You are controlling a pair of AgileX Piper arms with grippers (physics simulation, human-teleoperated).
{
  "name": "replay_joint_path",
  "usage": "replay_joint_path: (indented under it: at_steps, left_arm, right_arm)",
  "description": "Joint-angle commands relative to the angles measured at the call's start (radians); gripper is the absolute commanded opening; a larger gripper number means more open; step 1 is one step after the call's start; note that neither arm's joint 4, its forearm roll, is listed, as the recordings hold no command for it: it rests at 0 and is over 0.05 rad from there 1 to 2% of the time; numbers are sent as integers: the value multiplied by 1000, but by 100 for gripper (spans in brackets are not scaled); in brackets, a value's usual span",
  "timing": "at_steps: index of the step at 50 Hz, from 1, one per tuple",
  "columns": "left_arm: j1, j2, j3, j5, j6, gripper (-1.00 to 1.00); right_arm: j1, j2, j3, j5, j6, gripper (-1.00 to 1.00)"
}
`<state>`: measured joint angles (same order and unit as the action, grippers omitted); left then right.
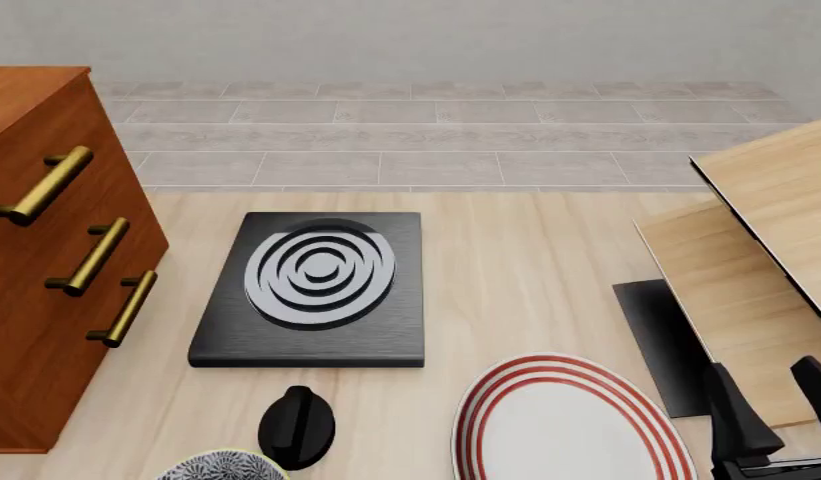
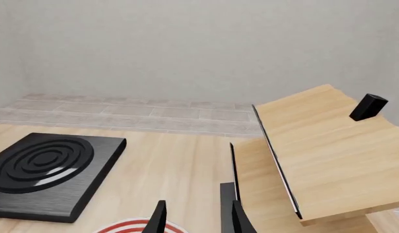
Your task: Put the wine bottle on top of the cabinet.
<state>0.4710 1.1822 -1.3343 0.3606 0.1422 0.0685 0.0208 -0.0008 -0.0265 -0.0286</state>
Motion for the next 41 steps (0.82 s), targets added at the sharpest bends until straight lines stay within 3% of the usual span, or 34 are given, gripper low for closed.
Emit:
replay_joint_path:
  at_steps: [1, 13, 25, 35, 41]
  left_arm:
    - [-24, -76, 54, -5, -13, 100]
    - [-56, -157, 88, 11, 5, 100]
    - [-112, -286, 215, 14, -3, 100]
    - [-162, -377, 234, 50, -14, 100]
    - [-241, -404, 224, 77, 22, 100]
  right_arm:
    - [0, -5, 0, 2, 0, 100]
    - [-1, -2, 0, 1, 0, 100]
    - [-1, -1, 0, 1, 2, 100]
    - [-3, -4, 0, 2, 2, 100]
    - [-3, -1, 0, 1, 2, 100]
